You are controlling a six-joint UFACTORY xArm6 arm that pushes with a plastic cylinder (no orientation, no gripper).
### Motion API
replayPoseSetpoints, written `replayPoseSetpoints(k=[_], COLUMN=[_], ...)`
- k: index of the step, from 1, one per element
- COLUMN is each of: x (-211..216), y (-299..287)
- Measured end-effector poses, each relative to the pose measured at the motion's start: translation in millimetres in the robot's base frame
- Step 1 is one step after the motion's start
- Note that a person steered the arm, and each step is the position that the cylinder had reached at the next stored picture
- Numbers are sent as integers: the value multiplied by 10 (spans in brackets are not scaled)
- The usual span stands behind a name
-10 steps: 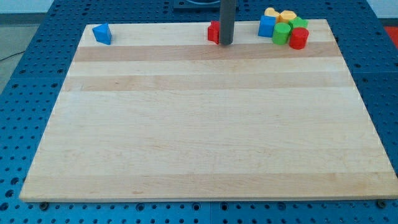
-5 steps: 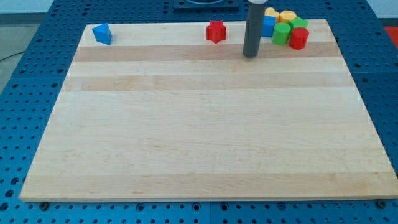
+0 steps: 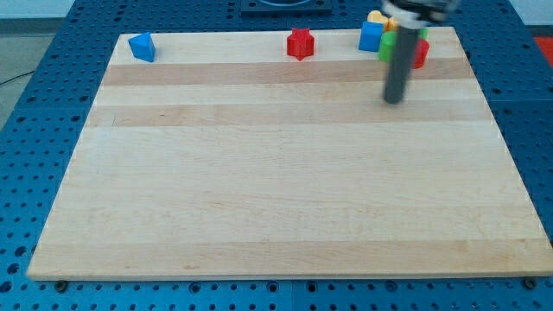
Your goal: Slightly push the green star along with red circle towards down
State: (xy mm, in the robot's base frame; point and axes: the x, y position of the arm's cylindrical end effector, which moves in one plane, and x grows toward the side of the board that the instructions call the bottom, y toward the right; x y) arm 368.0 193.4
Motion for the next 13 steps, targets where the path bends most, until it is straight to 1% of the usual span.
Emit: replayPoseSetpoints(k=[1,2,3,4,5,6,7,9,11,12,13], x=[-228,-586,-1216,-1758,-1765,-1761,-1760,-1746,-1616,-1725,-1768], y=[990,1517,1370,1180,1162,935,551,479,391,611,563])
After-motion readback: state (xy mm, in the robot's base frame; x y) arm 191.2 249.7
